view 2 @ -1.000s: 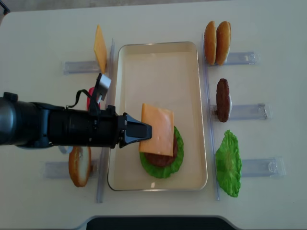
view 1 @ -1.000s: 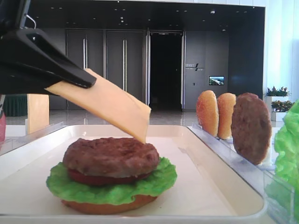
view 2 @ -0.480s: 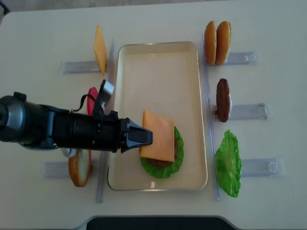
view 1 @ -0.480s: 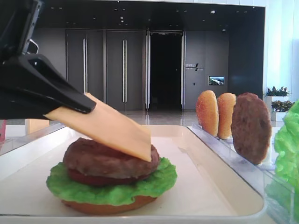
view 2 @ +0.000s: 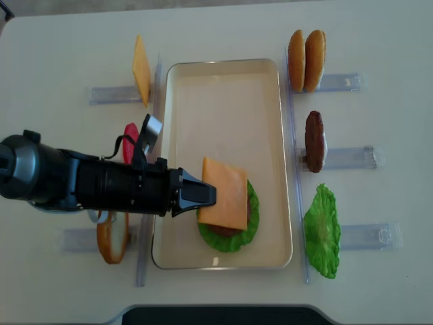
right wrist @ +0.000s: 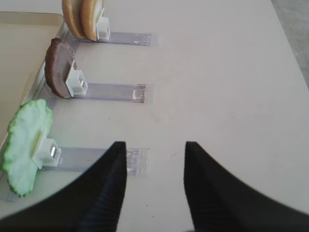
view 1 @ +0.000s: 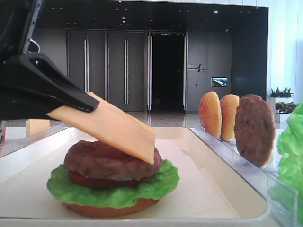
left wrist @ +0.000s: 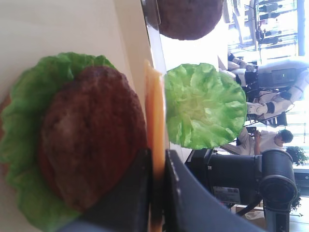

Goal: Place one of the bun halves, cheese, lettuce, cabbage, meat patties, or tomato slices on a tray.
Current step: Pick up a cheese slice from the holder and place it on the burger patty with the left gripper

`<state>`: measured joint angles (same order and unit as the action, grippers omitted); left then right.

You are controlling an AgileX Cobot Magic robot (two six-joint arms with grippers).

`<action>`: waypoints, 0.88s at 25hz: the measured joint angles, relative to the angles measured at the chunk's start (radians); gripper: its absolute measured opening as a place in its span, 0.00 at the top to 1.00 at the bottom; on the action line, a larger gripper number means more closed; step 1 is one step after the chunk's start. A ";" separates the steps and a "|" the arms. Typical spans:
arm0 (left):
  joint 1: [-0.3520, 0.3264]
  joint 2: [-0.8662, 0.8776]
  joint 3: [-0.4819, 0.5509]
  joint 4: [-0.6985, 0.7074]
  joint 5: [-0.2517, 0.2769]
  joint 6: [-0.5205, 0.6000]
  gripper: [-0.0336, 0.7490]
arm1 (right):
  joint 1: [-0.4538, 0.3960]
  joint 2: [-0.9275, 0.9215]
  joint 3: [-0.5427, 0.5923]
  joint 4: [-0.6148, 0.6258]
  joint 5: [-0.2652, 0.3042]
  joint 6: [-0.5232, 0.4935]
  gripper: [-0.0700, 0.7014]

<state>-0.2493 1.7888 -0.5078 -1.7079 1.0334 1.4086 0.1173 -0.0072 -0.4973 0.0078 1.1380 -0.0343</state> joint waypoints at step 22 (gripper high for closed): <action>0.208 -0.135 -0.003 0.138 0.082 -0.195 0.33 | 0.000 0.000 0.000 0.000 0.000 0.000 0.51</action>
<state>-0.0416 1.6535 -0.5104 -1.5702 1.1150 1.2140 0.1173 -0.0072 -0.4973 0.0078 1.1380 -0.0343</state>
